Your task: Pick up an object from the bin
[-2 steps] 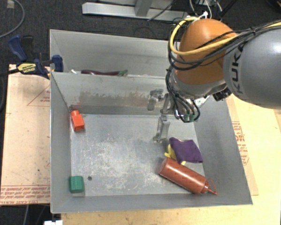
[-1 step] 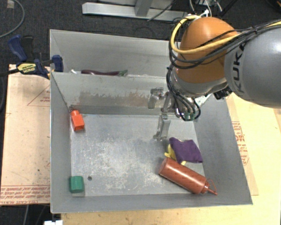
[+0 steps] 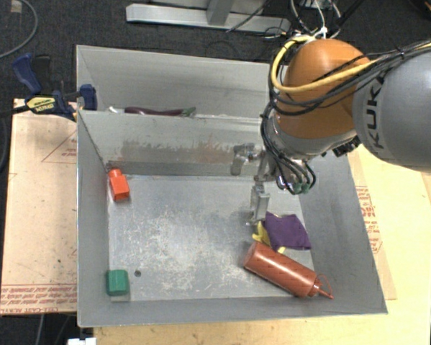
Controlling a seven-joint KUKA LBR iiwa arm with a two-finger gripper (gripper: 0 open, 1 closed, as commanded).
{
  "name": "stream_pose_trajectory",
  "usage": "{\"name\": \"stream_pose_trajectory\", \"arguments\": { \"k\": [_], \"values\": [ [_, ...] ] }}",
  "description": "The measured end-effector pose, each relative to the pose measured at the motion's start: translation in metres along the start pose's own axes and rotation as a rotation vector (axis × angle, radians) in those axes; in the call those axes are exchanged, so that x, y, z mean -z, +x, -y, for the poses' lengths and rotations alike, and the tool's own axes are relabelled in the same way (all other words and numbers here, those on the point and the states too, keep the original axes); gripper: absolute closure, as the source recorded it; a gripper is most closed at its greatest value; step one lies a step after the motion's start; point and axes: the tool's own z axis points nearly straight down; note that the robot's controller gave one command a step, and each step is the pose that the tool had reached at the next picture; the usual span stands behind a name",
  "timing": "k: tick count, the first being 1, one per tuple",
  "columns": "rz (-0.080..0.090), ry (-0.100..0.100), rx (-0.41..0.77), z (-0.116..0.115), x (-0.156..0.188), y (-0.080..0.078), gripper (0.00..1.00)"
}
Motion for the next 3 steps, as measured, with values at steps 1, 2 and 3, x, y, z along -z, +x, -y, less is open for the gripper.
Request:
{"name": "stream_pose_trajectory", "arguments": {
  "k": [1,2,3],
  "values": [
    [-0.005,0.002,0.124,0.038,-0.022,0.015,0.00],
    [-0.002,0.001,0.057,0.048,-0.032,0.013,0.00],
    [0.004,0.002,0.302,0.078,-0.068,0.005,0.00]
  ]
}}
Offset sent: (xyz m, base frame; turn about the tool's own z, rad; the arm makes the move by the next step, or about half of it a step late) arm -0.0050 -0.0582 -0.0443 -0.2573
